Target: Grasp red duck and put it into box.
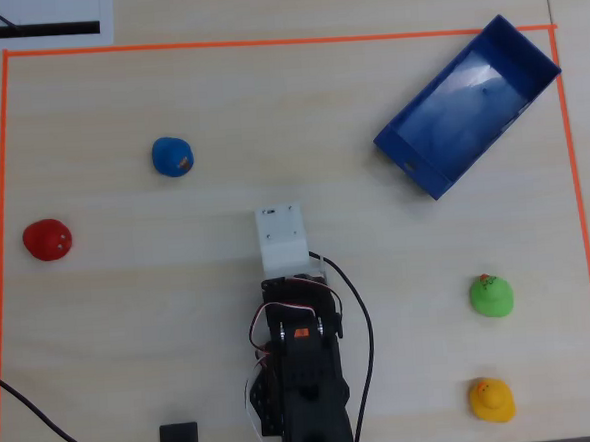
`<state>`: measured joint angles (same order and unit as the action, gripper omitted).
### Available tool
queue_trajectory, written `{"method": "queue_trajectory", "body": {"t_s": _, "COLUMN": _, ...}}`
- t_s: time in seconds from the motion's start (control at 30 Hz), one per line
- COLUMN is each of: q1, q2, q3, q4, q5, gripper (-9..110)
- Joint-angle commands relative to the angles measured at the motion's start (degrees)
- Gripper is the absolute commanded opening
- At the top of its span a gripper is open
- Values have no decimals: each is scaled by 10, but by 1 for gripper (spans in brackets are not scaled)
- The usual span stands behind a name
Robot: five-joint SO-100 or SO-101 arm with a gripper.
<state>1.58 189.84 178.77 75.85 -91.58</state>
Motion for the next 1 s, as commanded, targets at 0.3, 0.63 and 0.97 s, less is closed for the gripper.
{"method": "queue_trajectory", "body": {"t_s": 0.3, "q1": 17, "q2": -2, "q3": -5, "q4": 13, "q5": 1, "gripper": 4}}
{"method": "queue_trajectory", "body": {"t_s": 0.63, "q1": 49, "q2": -2, "q3": -5, "q4": 12, "q5": -4, "gripper": 6}}
{"method": "queue_trajectory", "body": {"t_s": 0.97, "q1": -11, "q2": -8, "q3": -5, "q4": -154, "q5": -125, "gripper": 32}}
